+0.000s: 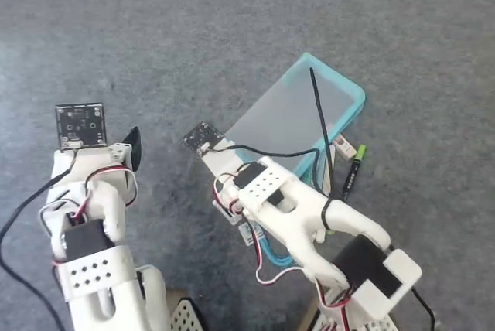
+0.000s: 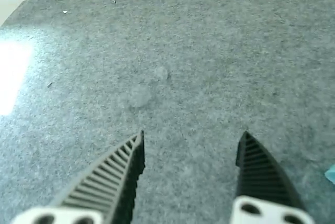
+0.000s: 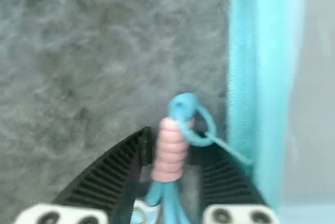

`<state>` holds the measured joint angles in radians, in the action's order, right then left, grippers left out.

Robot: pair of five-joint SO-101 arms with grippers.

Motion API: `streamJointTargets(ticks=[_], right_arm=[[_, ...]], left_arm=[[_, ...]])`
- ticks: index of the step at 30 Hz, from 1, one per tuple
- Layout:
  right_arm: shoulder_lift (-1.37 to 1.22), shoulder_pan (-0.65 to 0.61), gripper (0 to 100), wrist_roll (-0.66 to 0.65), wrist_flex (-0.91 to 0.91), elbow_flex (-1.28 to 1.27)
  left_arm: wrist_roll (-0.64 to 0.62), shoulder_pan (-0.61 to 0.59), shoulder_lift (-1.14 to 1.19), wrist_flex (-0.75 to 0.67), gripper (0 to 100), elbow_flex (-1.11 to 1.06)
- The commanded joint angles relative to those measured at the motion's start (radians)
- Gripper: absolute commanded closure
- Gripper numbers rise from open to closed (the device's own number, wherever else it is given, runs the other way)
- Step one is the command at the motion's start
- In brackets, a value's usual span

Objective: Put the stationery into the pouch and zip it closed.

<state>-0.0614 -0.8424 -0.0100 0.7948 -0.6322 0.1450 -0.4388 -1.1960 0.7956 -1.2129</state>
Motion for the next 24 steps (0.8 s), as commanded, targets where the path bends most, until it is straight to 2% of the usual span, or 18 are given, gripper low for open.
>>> streamJointTargets(ticks=[1, 9, 13, 18, 24], right_arm=[[-0.01, 0.002, 99.1, -0.023, 0.045, 0.041], [0.275, 0.208, 99.1, -0.193, 0.369, 0.121], [0.461, 0.283, 99.2, -0.292, 0.516, 0.199], [0.544, 0.303, 99.2, -0.336, 0.645, 0.301], [0.555, 0.295, 99.2, -0.348, 0.697, 0.341]], left_arm=[[-0.015, 0.0, 0.006, -0.029, 73, 0.054], [-0.015, 0.011, 0.011, -0.026, 73, 0.053], [-0.009, 0.097, 0.008, 0.038, 73, 0.059], [0.02, 0.201, 0.006, 0.087, 73, 0.061], [0.015, 0.347, 0.006, 0.124, 68, 0.061]])
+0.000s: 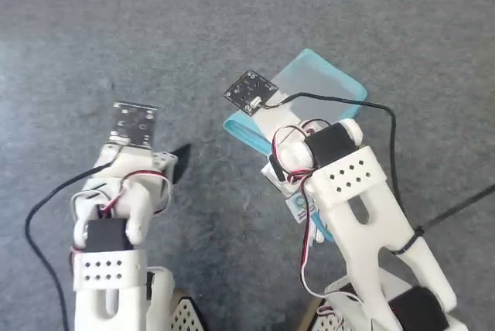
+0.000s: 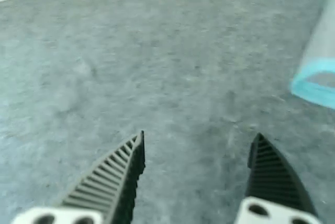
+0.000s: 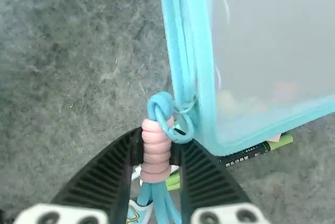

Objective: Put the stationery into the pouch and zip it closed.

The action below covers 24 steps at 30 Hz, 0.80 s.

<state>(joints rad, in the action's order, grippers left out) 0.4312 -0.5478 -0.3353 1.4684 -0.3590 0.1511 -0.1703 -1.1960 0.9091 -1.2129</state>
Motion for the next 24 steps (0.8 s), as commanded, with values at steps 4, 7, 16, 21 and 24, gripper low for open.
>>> streamJointTargets(ticks=[4, 7, 16, 21, 24], right_arm=[[0.062, 0.001, 99.2, -0.052, 0.053, 0.069], [0.064, -0.001, 99.2, -0.06, 0.081, 0.074], [0.269, -0.041, 99.2, -0.1, 0.18, 0.086], [0.306, -0.16, 99.2, -0.072, 0.248, 0.084], [0.309, -0.174, 99.2, -0.055, 0.249, 0.084]], left_arm=[[0.008, 0.163, 0.005, 0.005, 68, 0.061], [0.005, 0.192, 0.008, -0.044, 68, 0.056], [0.005, 0.201, 0.012, -0.11, 68, 0.027], [0.005, 0.199, 0.011, -0.112, 68, 0.028], [0.005, 0.201, 0.012, -0.112, 68, 0.027]])
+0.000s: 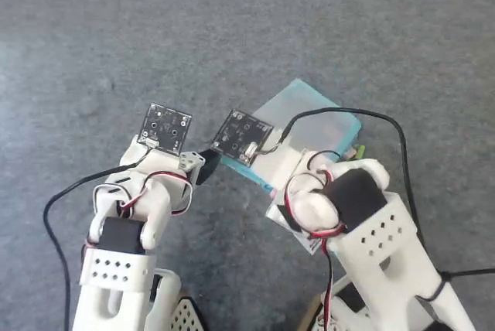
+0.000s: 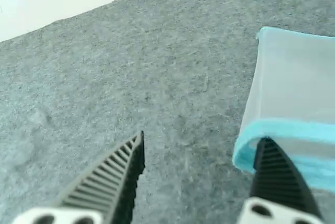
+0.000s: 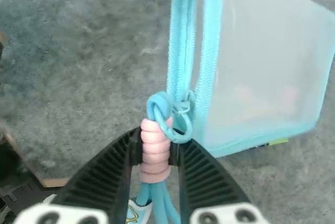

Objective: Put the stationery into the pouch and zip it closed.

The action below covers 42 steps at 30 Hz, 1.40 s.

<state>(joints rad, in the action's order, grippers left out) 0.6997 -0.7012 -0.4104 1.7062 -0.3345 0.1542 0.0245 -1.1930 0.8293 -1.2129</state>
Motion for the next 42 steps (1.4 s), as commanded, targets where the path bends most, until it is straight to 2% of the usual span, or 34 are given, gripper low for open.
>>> streamJointTargets(ticks=[1, 17, 22, 25, 28, 32, 33, 36, 39, 42], right_arm=[[0.045, -0.025, 99.2, 0.02, 0.015, 0.06], [0.048, -0.033, 99.2, 0.02, 0.082, 0.184], [0.048, -0.16, 99.2, 0.025, 0.084, 0.166], [0.048, -0.183, 99.2, 0.025, 0.084, 0.167], [0.048, -0.183, 99.1, 0.023, 0.084, 0.163], [0.048, -0.182, 99.1, 0.026, 0.084, 0.163], [0.048, -0.18, 99.1, 0.028, 0.084, 0.163], [0.048, -0.125, 99.1, 0.028, 0.081, 0.163], [0.044, 0.004, 98.9, 0.028, 0.071, 0.163], [0.036, 0.111, 98.9, 0.029, 0.036, 0.155]], left_arm=[[0.002, 0.006, 0.009, -0.032, 68, 0.027], [0.003, 0.008, 0.009, -0.089, 68, -0.028], [0.003, 0.049, 0.009, -0.084, 68, -0.03], [0.009, 0.064, 0.005, -0.089, 69, -0.05], [0.011, 0.061, 0.003, -0.091, 78, -0.053], [0.008, 0.057, 0.002, -0.095, 99, -0.048], [0.005, 0.054, 0.002, -0.104, 100, -0.05], [-0.014, -0.011, 0.002, -0.115, 99, -0.048], [-0.081, -0.098, 0.003, -0.144, 99, -0.048], [-0.124, -0.124, 0.009, -0.152, 99, -0.048]])
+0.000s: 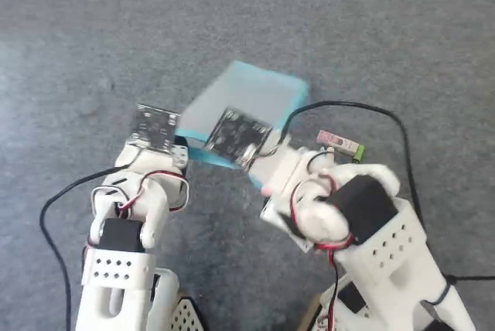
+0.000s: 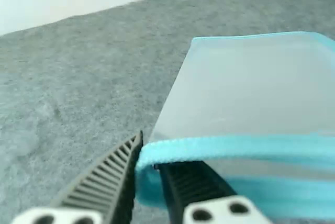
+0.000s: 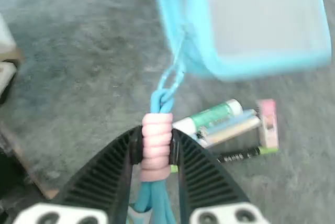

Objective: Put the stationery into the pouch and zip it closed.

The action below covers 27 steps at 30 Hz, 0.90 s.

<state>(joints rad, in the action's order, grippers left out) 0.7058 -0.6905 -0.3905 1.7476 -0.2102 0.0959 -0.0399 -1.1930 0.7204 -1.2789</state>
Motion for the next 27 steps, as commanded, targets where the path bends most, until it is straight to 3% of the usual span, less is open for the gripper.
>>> streamJointTargets(ticks=[1, 6, 13, 19, 23, 27], right_arm=[[0.03, 0.13, 98.9, 0.009, -0.025, 0.018], [0.03, 0.186, 96.9, -0.006, -0.11, -0.129], [0.042, -0.005, 64.8, 0.003, -0.153, -0.229], [0.044, -0.056, 56.7, 0.048, -0.113, -0.095], [0.03, 0.09, 56.7, 0.095, -0.162, -0.146], [0.03, 0.326, 56.7, 0.138, -0.363, -0.356]], left_arm=[[-0.077, -0.06, 0.009, -0.041, 99, 0.018], [-0.087, -0.055, 0.011, -0.029, 99, 0.008], [-0.13, -0.025, 0.011, -0.018, 99, 0.008], [-0.218, -0.006, 0.012, -0.018, 99, -0.016], [-0.242, -0.003, 0.012, -0.02, 99, -0.016], [-0.25, -0.012, 0.012, -0.023, 99, -0.019]])
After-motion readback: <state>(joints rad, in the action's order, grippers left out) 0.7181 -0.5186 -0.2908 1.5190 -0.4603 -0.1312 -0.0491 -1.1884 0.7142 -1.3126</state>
